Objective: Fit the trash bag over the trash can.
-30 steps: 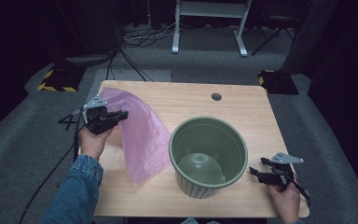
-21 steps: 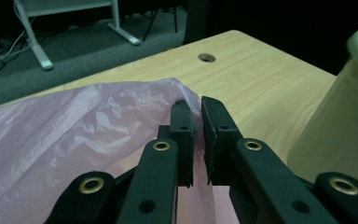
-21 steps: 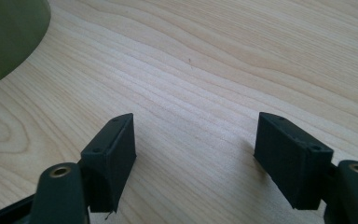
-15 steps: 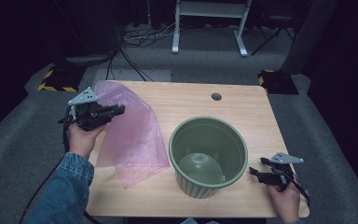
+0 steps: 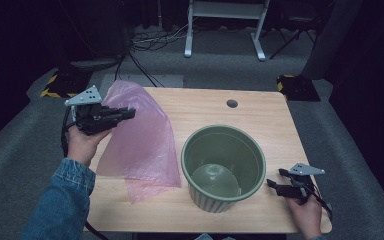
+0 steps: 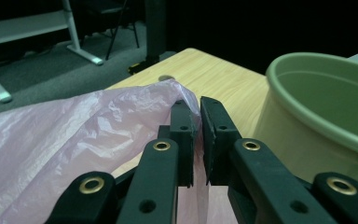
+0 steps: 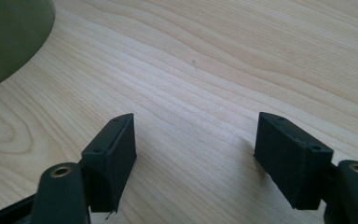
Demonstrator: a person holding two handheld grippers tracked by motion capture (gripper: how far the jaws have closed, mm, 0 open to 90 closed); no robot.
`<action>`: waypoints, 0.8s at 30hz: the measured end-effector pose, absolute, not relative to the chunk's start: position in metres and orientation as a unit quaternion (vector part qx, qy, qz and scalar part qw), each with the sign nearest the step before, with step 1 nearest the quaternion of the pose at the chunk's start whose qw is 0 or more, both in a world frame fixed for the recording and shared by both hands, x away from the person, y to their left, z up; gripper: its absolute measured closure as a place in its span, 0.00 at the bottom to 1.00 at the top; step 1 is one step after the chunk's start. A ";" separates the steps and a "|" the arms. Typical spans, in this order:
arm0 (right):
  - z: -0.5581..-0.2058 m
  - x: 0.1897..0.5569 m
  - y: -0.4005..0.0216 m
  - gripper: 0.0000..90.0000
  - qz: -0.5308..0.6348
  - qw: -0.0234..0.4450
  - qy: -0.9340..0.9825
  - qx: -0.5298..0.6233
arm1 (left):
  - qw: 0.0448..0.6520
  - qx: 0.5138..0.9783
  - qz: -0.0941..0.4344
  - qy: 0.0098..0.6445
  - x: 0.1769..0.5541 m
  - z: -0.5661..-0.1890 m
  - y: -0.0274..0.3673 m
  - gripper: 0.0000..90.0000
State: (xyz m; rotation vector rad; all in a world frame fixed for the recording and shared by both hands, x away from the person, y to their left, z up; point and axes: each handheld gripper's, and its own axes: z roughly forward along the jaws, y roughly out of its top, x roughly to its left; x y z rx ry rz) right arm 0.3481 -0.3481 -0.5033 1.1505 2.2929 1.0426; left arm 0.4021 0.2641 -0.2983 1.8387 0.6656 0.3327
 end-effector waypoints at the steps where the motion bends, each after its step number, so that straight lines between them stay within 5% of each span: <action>1: -0.503 0.348 -0.347 0.32 0.370 0.184 0.815 0.407 | 0.549 0.776 0.141 0.278 0.401 -0.295 0.264 0.93; 12: -0.503 0.349 -0.334 0.33 0.374 0.176 0.822 0.390 | 0.527 0.786 0.144 0.288 0.396 -0.288 0.252 0.93; 24: -0.503 0.349 -0.334 0.33 0.375 0.176 0.822 0.390 | 0.480 0.790 0.090 0.371 0.391 -0.396 0.266 0.90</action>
